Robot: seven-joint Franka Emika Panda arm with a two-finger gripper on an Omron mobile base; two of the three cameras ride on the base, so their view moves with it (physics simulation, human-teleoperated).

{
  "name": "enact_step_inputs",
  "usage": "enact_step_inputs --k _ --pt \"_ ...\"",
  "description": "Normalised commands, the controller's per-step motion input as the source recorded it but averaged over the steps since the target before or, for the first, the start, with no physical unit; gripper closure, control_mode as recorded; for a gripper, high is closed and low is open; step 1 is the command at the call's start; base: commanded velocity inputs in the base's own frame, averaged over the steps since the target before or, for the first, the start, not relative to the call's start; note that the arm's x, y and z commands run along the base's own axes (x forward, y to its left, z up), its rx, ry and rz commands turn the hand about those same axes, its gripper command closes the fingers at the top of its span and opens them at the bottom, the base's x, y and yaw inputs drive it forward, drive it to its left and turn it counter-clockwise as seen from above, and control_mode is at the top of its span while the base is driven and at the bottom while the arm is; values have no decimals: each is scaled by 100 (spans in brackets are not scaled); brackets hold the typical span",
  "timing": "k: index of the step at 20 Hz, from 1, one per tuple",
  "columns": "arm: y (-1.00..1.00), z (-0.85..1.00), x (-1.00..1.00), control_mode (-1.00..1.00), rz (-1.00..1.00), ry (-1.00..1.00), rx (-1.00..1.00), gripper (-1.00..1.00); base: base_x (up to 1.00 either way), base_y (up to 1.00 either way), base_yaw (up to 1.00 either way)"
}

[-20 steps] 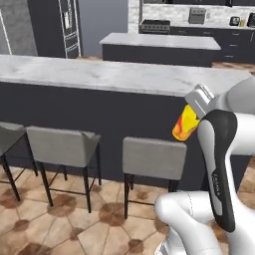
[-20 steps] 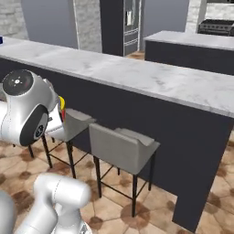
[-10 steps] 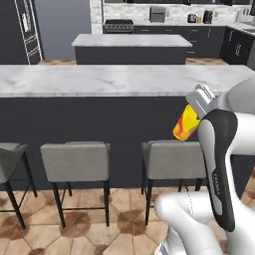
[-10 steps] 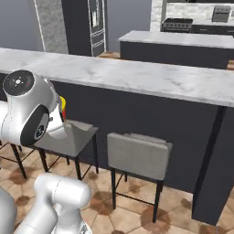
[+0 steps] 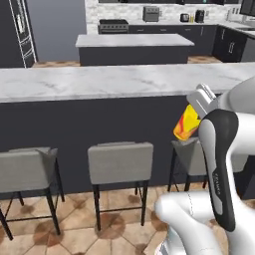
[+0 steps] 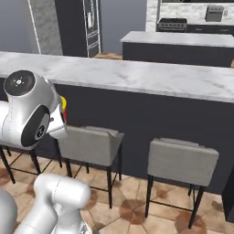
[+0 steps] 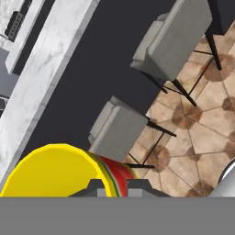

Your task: There is a tray on the dining counter. Grab the cup, mug, and pitcher and place them on the tray. The pitcher may be placed next to the tray if it cannot fit the tray.

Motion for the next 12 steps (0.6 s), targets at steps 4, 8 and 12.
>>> enact_step_inputs --k 4,8,12 --pt "0 0 0 100 0 0 0 100 0 100 -10" --pt "0 0 0 100 0 0 0 100 0 100 -5" --pt "0 0 0 100 0 0 0 100 1 100 0"
